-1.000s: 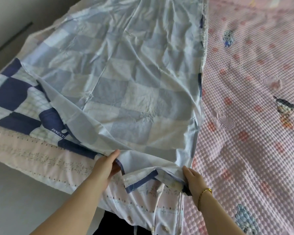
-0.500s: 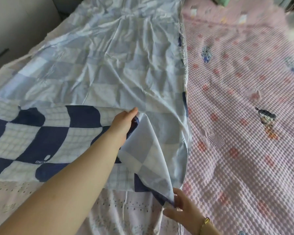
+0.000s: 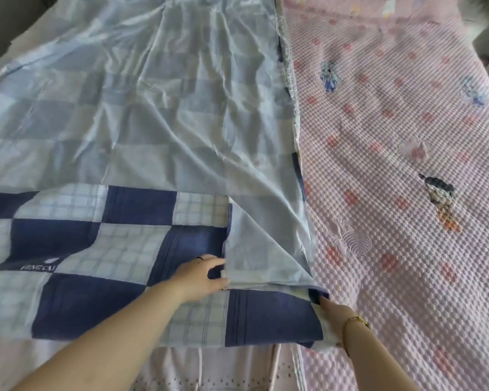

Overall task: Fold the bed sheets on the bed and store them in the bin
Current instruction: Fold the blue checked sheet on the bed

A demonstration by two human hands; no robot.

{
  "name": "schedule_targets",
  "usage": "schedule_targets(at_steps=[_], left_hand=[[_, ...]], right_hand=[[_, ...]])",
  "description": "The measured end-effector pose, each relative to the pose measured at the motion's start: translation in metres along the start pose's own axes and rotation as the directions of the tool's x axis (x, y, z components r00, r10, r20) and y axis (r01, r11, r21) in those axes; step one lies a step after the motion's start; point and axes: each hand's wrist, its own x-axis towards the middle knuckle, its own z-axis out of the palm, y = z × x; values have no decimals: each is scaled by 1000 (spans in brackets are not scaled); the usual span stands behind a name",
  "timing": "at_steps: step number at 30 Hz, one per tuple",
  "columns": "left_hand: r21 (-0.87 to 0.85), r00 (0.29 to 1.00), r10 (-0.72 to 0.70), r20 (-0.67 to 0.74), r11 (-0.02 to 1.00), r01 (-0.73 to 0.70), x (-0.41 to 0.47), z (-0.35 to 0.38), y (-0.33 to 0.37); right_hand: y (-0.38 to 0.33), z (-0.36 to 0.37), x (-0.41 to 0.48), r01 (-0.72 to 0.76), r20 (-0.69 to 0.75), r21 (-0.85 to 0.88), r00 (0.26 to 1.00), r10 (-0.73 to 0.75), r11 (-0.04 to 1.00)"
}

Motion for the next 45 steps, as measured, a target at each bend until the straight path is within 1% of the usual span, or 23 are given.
schedule_targets(at_steps=[3, 5, 6, 7, 9, 10, 12, 13, 14, 15, 16, 17, 18, 20, 22, 24, 26, 28, 30, 35, 40, 42, 45], left_hand=[[107, 998, 32, -56, 994, -26, -15, 32, -9], [149, 992, 8, -124, 989, 10, -21, 47, -12], [161, 988, -10, -154, 986, 35, -24, 53, -14], [176, 982, -26, -188, 983, 59, -26, 57, -17], [183, 967, -53, -250, 978, 101, -28, 64, -25], [193, 963, -64, -260, 974, 116, -29, 66, -30], [192, 962, -91, -259, 971, 143, -28, 65, -38], [175, 963, -104, -250, 973, 150, -29, 63, -39], [164, 966, -110, -235, 975, 151, -29, 60, -39], [155, 971, -117, -211, 976, 151, -30, 57, -39], [154, 975, -115, -191, 977, 145, -31, 58, -41], [147, 981, -110, -162, 980, 134, -31, 56, -41], [145, 983, -99, -157, 982, 122, -32, 56, -44], [150, 977, -22, -214, 987, 55, -31, 62, -50], [265, 991, 53, -122, 964, -19, -35, 65, -48], [371, 991, 134, -17, 921, -118, -42, 75, -45], [416, 975, 219, 47, 883, -218, -46, 89, -45], [451, 948, 318, 6, 845, -287, -47, 103, -47], [499, 912, 391, -123, 819, -284, -44, 118, -49], [542, 740, 518, -429, 803, -247, -39, 121, -42], [531, 828, 432, -358, 823, -200, -55, 101, -29], [524, 858, 399, -325, 831, -188, -66, 96, -25], [540, 886, 354, -300, 829, -148, -80, 99, -25]], right_hand=[[11, 6, -2, 99, -112, -142, 987, -116, 985], [5, 11, -6, 212, -240, -423, 911, -335, 881], [0, 16, -8, 302, -252, -580, 817, -519, 757], [-8, 22, -7, 402, -201, -706, 676, -709, 583], [-20, 45, 6, 542, 25, -818, 372, -928, 195], [-24, 57, 14, 562, 138, -824, 325, -936, 74], [-40, 69, 15, 612, 290, -791, 408, -866, 23], [-52, 69, 13, 630, 309, -776, 414, -856, 25], [-64, 66, 12, 653, 279, -751, 455, -846, 104], [-78, 59, 15, 662, 243, -718, 529, -813, 216], [-91, 49, 19, 665, 113, -622, 599, -793, 413], [-104, 36, 23, 638, 10, -443, 706, -708, 630], [-114, 20, 26, 574, -107, -248, 784, -611, 780], [-124, -11, 44, 475, -255, 41, 856, -450, 879], [-121, -29, 58, 395, -235, 241, 910, -341, 887], [-106, -36, 64, 275, -121, 521, 961, -249, 808], [-78, -35, 52, 197, -43, 634, 974, -221, 747], [-37, -24, 38, 178, -8, 603, 976, -218, 778], [6, -7, 20, 159, 49, 487, 977, -208, 859], [68, 24, -19, 78, 172, 446, 970, -171, 892], [72, 22, -29, 137, 89, 408, 978, -189, 903], [66, 18, -33, 68, 193, 511, 963, -191, 857], [68, 15, -39, -25, 362, 478, 916, -170, 878]])
